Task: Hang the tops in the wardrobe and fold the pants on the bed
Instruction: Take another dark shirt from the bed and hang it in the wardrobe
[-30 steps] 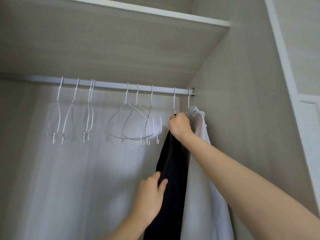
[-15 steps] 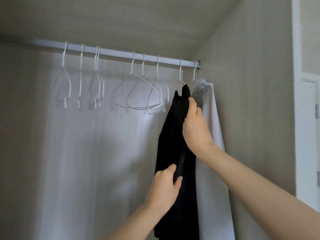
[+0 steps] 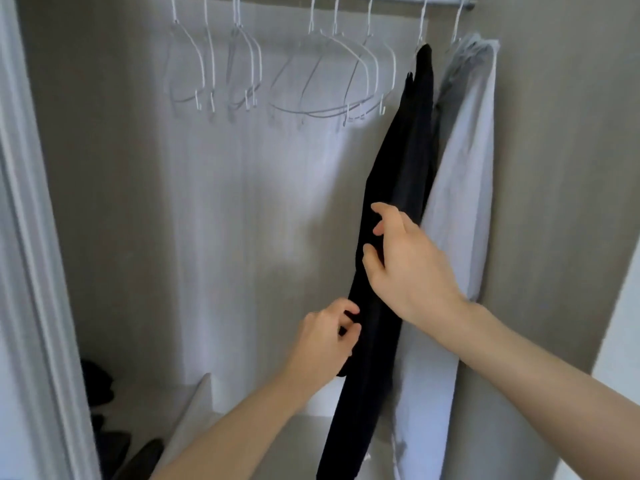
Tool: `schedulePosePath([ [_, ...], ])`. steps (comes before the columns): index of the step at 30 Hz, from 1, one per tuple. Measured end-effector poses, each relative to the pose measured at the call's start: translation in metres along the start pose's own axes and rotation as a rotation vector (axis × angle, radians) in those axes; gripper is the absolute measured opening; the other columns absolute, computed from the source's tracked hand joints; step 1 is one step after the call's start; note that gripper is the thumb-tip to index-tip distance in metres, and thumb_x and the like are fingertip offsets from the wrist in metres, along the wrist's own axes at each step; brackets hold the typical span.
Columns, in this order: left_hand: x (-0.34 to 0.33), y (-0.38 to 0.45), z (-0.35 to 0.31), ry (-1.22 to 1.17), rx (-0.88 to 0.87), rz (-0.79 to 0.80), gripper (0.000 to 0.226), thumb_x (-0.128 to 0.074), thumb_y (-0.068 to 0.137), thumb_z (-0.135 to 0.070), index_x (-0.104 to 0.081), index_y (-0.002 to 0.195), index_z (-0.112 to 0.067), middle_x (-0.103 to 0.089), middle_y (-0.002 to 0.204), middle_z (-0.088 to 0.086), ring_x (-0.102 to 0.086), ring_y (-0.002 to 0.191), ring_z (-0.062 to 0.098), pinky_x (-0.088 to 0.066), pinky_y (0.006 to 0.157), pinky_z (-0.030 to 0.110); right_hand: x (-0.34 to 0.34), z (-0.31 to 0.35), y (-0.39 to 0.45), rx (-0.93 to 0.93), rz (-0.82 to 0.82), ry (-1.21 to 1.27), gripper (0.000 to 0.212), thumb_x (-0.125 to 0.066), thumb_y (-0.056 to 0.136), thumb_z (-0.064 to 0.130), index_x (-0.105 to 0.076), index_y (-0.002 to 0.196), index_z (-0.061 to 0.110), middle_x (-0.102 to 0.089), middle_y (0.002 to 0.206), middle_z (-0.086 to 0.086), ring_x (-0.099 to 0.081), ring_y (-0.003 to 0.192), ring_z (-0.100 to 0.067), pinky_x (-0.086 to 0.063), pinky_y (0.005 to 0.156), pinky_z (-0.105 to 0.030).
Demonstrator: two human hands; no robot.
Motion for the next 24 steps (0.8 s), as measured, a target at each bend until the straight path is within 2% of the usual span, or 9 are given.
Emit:
schedulePosePath([
  [2, 0.004, -0.025, 0.007, 0.018, 0.054, 0.062, 0.019, -0.054, 0.096, -0.015, -0.061, 0.113, -0.02, -0.064, 0.085, -0.008, -0.065, 0.061, 0.009, -0.05, 0.061, 0.015, -0.013, 0.006, -0.02, -0.004, 0.065, 0.054, 0.054, -0.045, 0.096, 0.028, -0.026, 0.145, 0.016, -0.051, 0.128, 0.0, -0.051, 0.114, -0.019, -0.049, 0.082, -0.038],
  [5, 0.021, -0.07, 0.026, 0.12, 0.153, 0.069, 0.023, -0.053, 0.094, -0.02, -0.058, 0.114, -0.031, -0.063, 0.086, -0.013, -0.066, 0.067, 0.01, -0.053, 0.07, 0.027, -0.043, 0.022, -0.05, 0.018, 0.181, 0.155, 0.054, -0.047, 0.096, 0.031, -0.027, 0.144, 0.018, -0.054, 0.127, 0.0, -0.056, 0.107, -0.019, -0.049, 0.082, -0.037],
  [7, 0.035, -0.111, 0.038, 0.173, 0.274, 0.002, 0.021, -0.053, 0.095, -0.025, -0.057, 0.112, -0.037, -0.065, 0.088, -0.013, -0.066, 0.07, 0.007, -0.053, 0.076, 0.027, -0.067, 0.039, -0.073, 0.048, 0.269, 0.254, 0.052, -0.046, 0.097, 0.032, -0.027, 0.144, 0.02, -0.054, 0.128, 0.002, -0.057, 0.109, -0.019, -0.049, 0.083, -0.034],
  [9, 0.042, -0.147, 0.034, 0.115, 0.383, -0.058, 0.018, -0.052, 0.097, -0.022, -0.06, 0.111, -0.032, -0.067, 0.087, -0.009, -0.067, 0.067, 0.009, -0.054, 0.076, 0.024, -0.083, 0.048, -0.095, 0.062, 0.339, 0.339, 0.05, -0.043, 0.098, 0.032, -0.027, 0.144, 0.021, -0.052, 0.132, 0.004, -0.054, 0.114, -0.019, -0.046, 0.086, -0.031],
  [11, 0.045, -0.2, 0.026, 0.107, 0.513, -0.2, 0.017, -0.051, 0.098, -0.022, -0.061, 0.11, -0.03, -0.069, 0.084, -0.008, -0.066, 0.066, 0.008, -0.054, 0.071, 0.021, -0.097, 0.069, -0.129, 0.126, 0.47, 0.492, 0.048, -0.043, 0.098, 0.031, -0.029, 0.144, 0.022, -0.052, 0.131, 0.007, -0.053, 0.114, -0.016, -0.04, 0.082, -0.026],
  [13, 0.045, -0.227, 0.013, 0.124, 0.545, -0.266, 0.015, -0.051, 0.099, -0.023, -0.059, 0.107, -0.033, -0.069, 0.084, -0.009, -0.066, 0.067, 0.006, -0.053, 0.07, 0.018, -0.106, 0.074, -0.152, 0.14, 0.506, 0.572, 0.046, -0.045, 0.098, 0.03, -0.033, 0.141, 0.023, -0.054, 0.127, 0.007, -0.053, 0.112, -0.016, -0.037, 0.083, -0.024],
  [16, 0.032, -0.306, -0.004, 0.176, 0.673, -0.454, 0.016, -0.05, 0.099, -0.023, -0.057, 0.105, -0.036, -0.07, 0.084, -0.006, -0.067, 0.065, 0.007, -0.055, 0.07, 0.022, -0.1, 0.099, -0.208, 0.286, 0.627, 0.708, 0.043, -0.048, 0.098, 0.028, -0.039, 0.139, 0.019, -0.057, 0.122, 0.003, -0.054, 0.111, -0.018, -0.038, 0.085, -0.023],
  [20, -0.01, -0.42, -0.044, 0.215, 0.896, -0.707, 0.014, -0.051, 0.099, -0.022, -0.062, 0.108, -0.026, -0.069, 0.078, -0.007, -0.066, 0.062, 0.008, -0.054, 0.067, 0.026, -0.074, 0.127, -0.299, 0.505, 0.795, 0.871, 0.042, -0.049, 0.097, 0.028, -0.042, 0.137, 0.018, -0.059, 0.113, 0.004, -0.056, 0.106, -0.018, -0.042, 0.084, -0.027],
  [24, -0.071, -0.529, -0.105, 0.2, 1.161, -0.959, 0.013, -0.051, 0.099, -0.023, -0.063, 0.102, -0.028, -0.069, 0.075, -0.006, -0.065, 0.06, 0.008, -0.053, 0.058, 0.023, -0.031, 0.149, -0.392, 0.694, 0.942, 0.996, 0.038, -0.05, 0.097, 0.025, -0.046, 0.133, 0.014, -0.061, 0.101, 0.007, -0.06, 0.094, -0.019, -0.038, 0.073, -0.026],
])
Point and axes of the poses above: each hand's wrist, its own y-axis towards the middle knuckle, its own x-axis out of the back of the hand, z = x × y, the point moved 7 cm from there along y, towards the middle knuckle
